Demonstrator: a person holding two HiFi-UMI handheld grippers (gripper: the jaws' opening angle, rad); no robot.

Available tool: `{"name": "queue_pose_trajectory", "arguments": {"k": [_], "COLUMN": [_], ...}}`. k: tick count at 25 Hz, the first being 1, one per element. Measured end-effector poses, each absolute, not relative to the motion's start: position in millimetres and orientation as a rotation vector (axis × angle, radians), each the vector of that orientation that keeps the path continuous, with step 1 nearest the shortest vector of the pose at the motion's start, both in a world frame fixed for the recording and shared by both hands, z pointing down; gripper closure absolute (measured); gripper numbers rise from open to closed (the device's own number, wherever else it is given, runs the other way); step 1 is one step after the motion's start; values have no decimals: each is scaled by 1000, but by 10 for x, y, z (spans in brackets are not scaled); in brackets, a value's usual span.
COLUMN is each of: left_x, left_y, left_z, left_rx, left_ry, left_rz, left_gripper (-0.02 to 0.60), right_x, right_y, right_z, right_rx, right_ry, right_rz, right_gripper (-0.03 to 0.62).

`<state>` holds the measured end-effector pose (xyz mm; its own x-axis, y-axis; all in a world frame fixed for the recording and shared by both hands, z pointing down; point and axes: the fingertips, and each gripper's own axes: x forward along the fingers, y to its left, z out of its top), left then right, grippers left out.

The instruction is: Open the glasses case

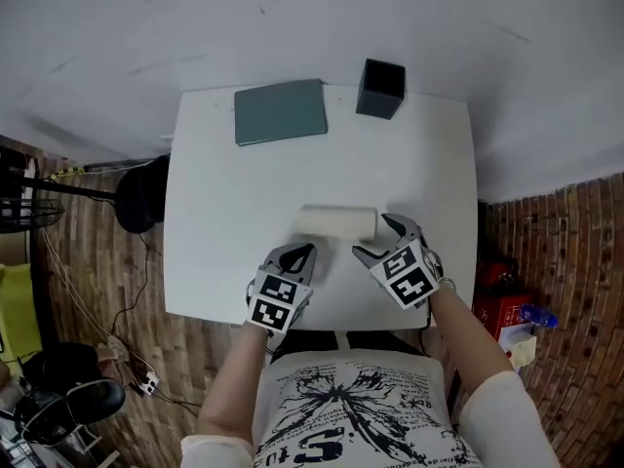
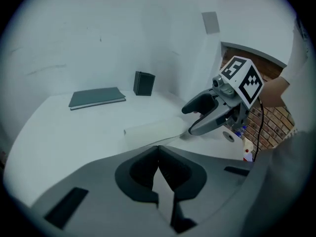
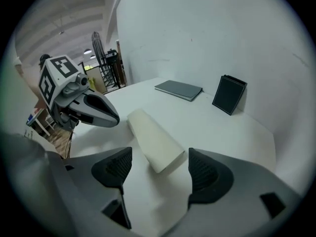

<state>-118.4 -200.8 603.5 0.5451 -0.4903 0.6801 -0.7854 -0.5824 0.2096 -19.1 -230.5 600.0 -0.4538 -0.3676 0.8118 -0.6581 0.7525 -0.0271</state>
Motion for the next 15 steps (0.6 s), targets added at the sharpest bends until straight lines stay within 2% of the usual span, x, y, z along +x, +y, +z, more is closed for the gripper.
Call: {"name": "queue_pose_trajectory", "arguments": {"k": [12, 15], "left_x": [-1139, -1140], "left_y": [-2187, -2191], "left_z": [6360, 6361], "left_rx": [2137, 2122], "left_ry": [-919, -902], "left_rz": [829, 804], "left_gripper": [568, 568], "right_x": [-356, -350], "right_y": [-2411, -2425], "right_z": [6242, 6300], "right_rx": [592, 584], "right_ry": [-1959, -1903], "right_rz": [178, 113], "right_gripper": [223, 265]}}
